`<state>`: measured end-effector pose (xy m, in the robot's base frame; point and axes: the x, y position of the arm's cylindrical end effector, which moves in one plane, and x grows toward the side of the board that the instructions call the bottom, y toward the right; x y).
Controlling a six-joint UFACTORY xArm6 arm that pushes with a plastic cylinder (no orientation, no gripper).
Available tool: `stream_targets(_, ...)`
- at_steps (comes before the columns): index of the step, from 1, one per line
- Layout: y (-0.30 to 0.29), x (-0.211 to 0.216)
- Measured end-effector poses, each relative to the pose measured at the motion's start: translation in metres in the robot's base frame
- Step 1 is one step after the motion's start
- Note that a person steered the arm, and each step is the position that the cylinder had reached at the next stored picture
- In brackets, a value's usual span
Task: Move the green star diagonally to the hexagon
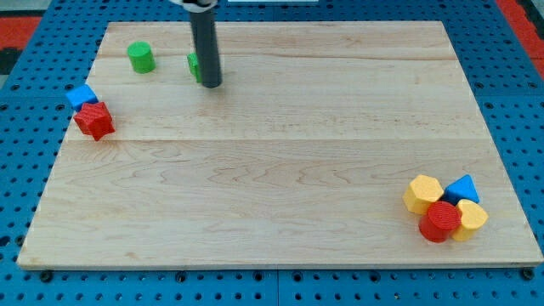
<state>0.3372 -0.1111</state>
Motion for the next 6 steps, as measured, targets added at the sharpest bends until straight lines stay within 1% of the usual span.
stream_targets(1, -0.059, 0.006)
stream_targets(2, -0.068, -0.02)
stream_targets(3, -0.044, -0.047)
stream_targets(4, 0.03, -0.046)
stream_targets(5, 0.125, -0.033)
stream_targets(6, 0.157, -0.03)
